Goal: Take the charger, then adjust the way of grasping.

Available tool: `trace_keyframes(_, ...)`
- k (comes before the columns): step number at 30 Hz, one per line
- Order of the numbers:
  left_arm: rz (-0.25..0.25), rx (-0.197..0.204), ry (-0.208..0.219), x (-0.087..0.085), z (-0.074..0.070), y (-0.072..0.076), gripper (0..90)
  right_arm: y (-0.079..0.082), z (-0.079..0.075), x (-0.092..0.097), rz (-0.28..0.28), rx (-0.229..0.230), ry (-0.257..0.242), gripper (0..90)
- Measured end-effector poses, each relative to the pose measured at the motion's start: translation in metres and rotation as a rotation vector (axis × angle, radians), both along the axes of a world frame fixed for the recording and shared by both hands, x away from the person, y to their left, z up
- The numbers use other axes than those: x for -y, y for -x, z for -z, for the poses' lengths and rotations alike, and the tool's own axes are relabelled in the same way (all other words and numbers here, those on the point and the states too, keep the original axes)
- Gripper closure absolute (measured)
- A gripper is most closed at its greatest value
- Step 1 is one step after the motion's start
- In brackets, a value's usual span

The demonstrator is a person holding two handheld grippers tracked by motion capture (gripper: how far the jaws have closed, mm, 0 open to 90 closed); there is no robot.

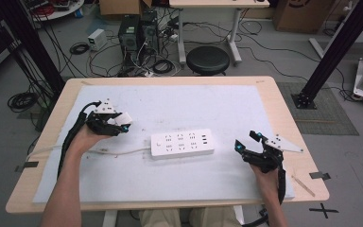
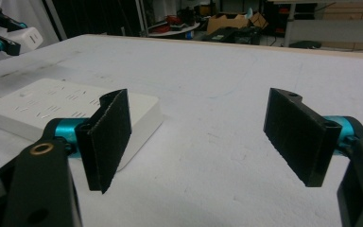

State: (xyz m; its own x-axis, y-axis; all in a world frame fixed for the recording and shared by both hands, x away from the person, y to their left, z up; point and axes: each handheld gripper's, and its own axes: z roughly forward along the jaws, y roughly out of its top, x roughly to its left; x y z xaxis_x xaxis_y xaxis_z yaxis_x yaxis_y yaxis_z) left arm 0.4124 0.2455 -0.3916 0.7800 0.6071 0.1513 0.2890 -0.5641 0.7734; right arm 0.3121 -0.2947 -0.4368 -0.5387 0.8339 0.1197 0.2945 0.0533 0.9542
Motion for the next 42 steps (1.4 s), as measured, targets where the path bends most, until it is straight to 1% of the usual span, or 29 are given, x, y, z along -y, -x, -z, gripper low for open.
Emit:
trace_keyframes(1, 0.000, 0.000, 0.000, 0.000, 0.000, 0.000, 42.4, 0.000, 0.000, 0.000, 0.000, 0.000, 0.000, 24.6)
trace_keyframes(2, -0.002, 0.010, 0.001, 0.006, -0.004, 0.006, 42.4, 0.000, 0.000, 0.000, 0.003, 0.000, 0.001, 24.6)
trace_keyframes(4, -0.002, 0.010, 0.001, 0.006, -0.004, 0.006, 42.4, 0.000, 0.000, 0.000, 0.005, -0.005, -0.003, 24.6)
trace_keyframes(5, 0.011, 0.034, -0.010, 0.014, -0.008, 0.014, 42.4, 0.000, 0.000, 0.000, 0.005, -0.005, -0.003, 24.6)
trace_keyframes(6, 0.012, 0.037, -0.007, 0.015, -0.008, 0.016, 42.4, 0.000, 0.000, 0.000, 0.002, -0.002, 0.001, 24.6)
trace_keyframes(9, 0.014, 0.054, 0.009, 0.020, -0.008, 0.023, 42.4, 0.000, 0.000, 0.000, 0.002, 0.000, 0.005, 24.6)
trace_keyframes(10, 0.020, 0.057, 0.004, 0.021, -0.008, 0.026, 42.4, 0.000, 0.000, 0.000, 0.002, -0.004, 0.004, 24.6)
trace_keyframes(11, 0.019, 0.059, 0.010, 0.023, -0.006, 0.029, 42.4, 0.000, 0.000, 0.000, 0.002, -0.004, 0.004, 24.6)
trace_keyframes(12, 0.019, 0.059, 0.010, 0.023, -0.006, 0.029, 42.4, 0.000, 0.000, 0.000, 0.002, -0.004, 0.004, 24.6)
trace_keyframes(14, 0.030, 0.068, -0.013, 0.028, -0.005, 0.037, 42.4, 0.000, 0.000, 0.000, -0.003, 0.001, 0.008, 24.6)
trace_keyframes(15, 0.026, 0.075, -0.001, 0.030, -0.005, 0.039, 42.4, 0.000, 0.000, 0.000, -0.006, 0.007, 0.008, 24.6)
trace_keyframes(16, 0.026, 0.075, -0.001, 0.030, -0.005, 0.039, 42.4, 0.000, 0.000, 0.000, -0.006, 0.007, 0.008, 24.6)
trace_keyframes(17, 0.028, 0.088, -0.004, 0.033, -0.006, 0.044, 42.4, 0.000, 0.000, 0.000, -0.006, 0.006, 0.010, 24.6)
trace_keyframes(20, 0.026, 0.105, -0.005, 0.038, -0.006, 0.050, 42.4, 0.001, 0.000, -0.001, -0.006, -0.003, 0.006, 24.6)
trace_keyframes(21, 0.026, 0.105, -0.005, 0.038, -0.006, 0.050, 42.4, 0.001, 0.000, -0.001, -0.006, -0.003, 0.006, 24.6)
trace_keyframes(22, 0.033, 0.126, -0.011, 0.044, -0.008, 0.057, 42.4, 0.001, 0.000, -0.001, -0.005, 0.000, 0.010, 24.6)
trace_keyframes(23, 0.036, 0.133, -0.006, 0.047, -0.008, 0.059, 42.4, 0.001, 0.000, -0.002, -0.009, 0.008, 0.017, 24.6)
trace_keyframes(24, 0.040, 0.139, -0.013, 0.050, -0.009, 0.061, 42.4, 0.001, 0.000, -0.002, -0.010, 0.011, 0.022, 24.6)
trace_keyframes(25, 0.041, 0.145, -0.008, 0.053, -0.009, 0.062, 42.4, 0.001, 0.000, -0.003, -0.012, 0.007, 0.024, 24.6)
trace_keyframes(26, 0.043, 0.152, -0.012, 0.057, -0.009, 0.063, 42.4, 0.001, 0.000, -0.003, -0.015, 0.011, 0.029, 24.6)
trace_keyframes(28, 0.056, 0.164, -0.010, 0.065, -0.008, 0.066, 42.4, 0.001, 0.000, -0.004, -0.017, 0.012, 0.034, 24.6)
trace_keyframes(29, 0.068, 0.168, -0.017, 0.068, -0.008, 0.067, 42.4, 0.001, 0.000, -0.004, -0.018, 0.013, 0.034, 24.6)
trace_keyframes(32, 0.077, 0.173, -0.034, 0.080, -0.005, 0.067, 42.4, 0.001, 0.000, -0.004, -0.019, 0.011, 0.038, 24.6)
trace_keyframes(34, 0.091, 0.178, -0.042, 0.087, -0.004, 0.066, 42.4, 0.000, 0.000, -0.004, -0.024, 0.019, 0.045, 24.6)
trace_keyframes(36, 0.093, 0.180, -0.048, 0.090, -0.003, 0.067, 42.4, 0.000, 0.000, -0.004, -0.024, 0.013, 0.041, 24.6)
trace_keyframes(37, 0.095, 0.190, -0.056, 0.096, -0.002, 0.068, 42.4, 0.000, -0.001, -0.004, -0.026, 0.004, 0.040, 24.6)
trace_keyframes(40, 0.096, 0.202, -0.053, 0.102, -0.002, 0.071, 42.4, -0.002, -0.001, -0.004, -0.029, -0.001, 0.034, 24.6)
trace_keyframes(41, 0.097, 0.218, -0.058, 0.107, -0.001, 0.075, 42.4, -0.002, -0.001, -0.003, -0.030, -0.001, 0.029, 24.6)
trace_keyframes(42, 0.098, 0.223, -0.055, 0.109, 0.000, 0.077, 42.4, -0.002, -0.001, -0.002, -0.035, -0.014, 0.020, 24.6)
